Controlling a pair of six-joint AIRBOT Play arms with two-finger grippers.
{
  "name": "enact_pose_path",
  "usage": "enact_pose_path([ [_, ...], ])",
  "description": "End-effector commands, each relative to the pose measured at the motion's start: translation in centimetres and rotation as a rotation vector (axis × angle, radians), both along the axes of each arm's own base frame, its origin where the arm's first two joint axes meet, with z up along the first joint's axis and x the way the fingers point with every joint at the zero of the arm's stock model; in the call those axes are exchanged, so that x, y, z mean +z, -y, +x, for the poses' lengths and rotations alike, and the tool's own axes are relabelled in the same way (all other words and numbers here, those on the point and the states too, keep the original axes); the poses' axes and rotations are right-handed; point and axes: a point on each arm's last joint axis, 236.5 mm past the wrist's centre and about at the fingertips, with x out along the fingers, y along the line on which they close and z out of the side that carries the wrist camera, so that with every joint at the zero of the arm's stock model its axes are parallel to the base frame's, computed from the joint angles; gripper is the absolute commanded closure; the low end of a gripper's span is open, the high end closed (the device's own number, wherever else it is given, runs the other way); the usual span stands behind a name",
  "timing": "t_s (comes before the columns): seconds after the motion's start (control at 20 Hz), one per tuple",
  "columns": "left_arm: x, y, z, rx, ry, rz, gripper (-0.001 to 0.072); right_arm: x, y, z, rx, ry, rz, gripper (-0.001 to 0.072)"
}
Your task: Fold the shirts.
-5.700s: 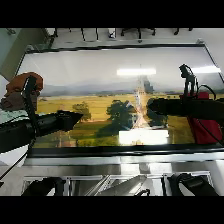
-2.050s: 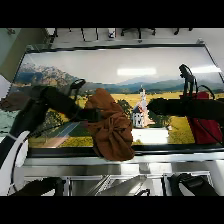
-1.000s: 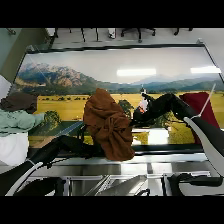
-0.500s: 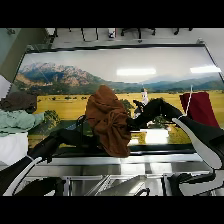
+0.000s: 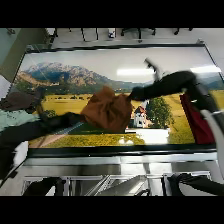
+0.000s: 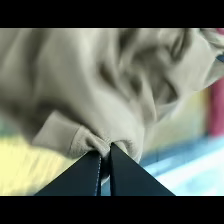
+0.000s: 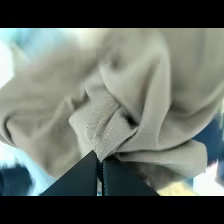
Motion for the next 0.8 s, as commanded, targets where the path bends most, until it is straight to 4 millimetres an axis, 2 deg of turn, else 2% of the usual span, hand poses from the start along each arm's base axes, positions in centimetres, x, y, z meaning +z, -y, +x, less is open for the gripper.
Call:
enact_pose_path([
  [0.0,18.0,-4.0,-2.4,0.121,0.444,-0.036,0.0689,20.1,4.0,-3.9,-0.084,0.49,0.071,0.0692],
  [0.05,23.3,-5.1,-4.1,0.162,0.575,-0.037,0.0688,25.6,5.4,-6.1,-0.128,0.654,0.079,0.0691],
  [0.15,31.5,-6.5,-8.2,0.223,0.785,-0.016,0.0688,33.8,7.5,-11.3,-0.204,0.932,0.071,0.0692],
  [0.2,34.2,-6.8,-9.7,0.245,0.857,-0.001,0.0688,36.7,8.1,-13.9,-0.228,1.047,0.063,0.0692],
  [0.25,36.3,-6.8,-11.0,0.249,0.906,0.015,0.0689,38.5,8.2,-16.2,-0.23,1.121,0.06,0.0691],
  [0.3,37.7,-6.5,-11.8,0.239,0.93,0.037,0.0688,39.3,8.1,-17.8,-0.226,1.16,0.059,0.0692],
  [0.4,38.1,-5.4,-11.5,0.173,0.895,0.062,0.0688,39.0,8.0,-18.5,-0.213,1.16,0.051,0.0692],
  [0.5,36.5,-4.6,-9.3,0.097,0.8,0.076,0.0688,37.6,7.6,-17.0,-0.192,1.1,0.051,0.0692],
  [0.55,35.1,-4.2,-7.8,0.058,0.736,0.079,0.0688,35.8,7.4,-15.4,-0.174,1.031,0.044,0.0692],
  [0.65,30.4,-2.4,-4.6,-0.055,0.568,0.062,0.0688,30.0,5.9,-12.1,-0.094,0.839,0.031,0.0691],
  [0.7,27.4,-1.2,-3.0,-0.112,0.474,0.057,0.0688,26.7,4.8,-10.7,-0.053,0.737,0.035,0.0691],
  [0.75,23.4,0.0,-1.0,-0.157,0.368,0.08,0.0688,22.5,3.5,-9.3,-0.015,0.619,0.038,0.0691],
])
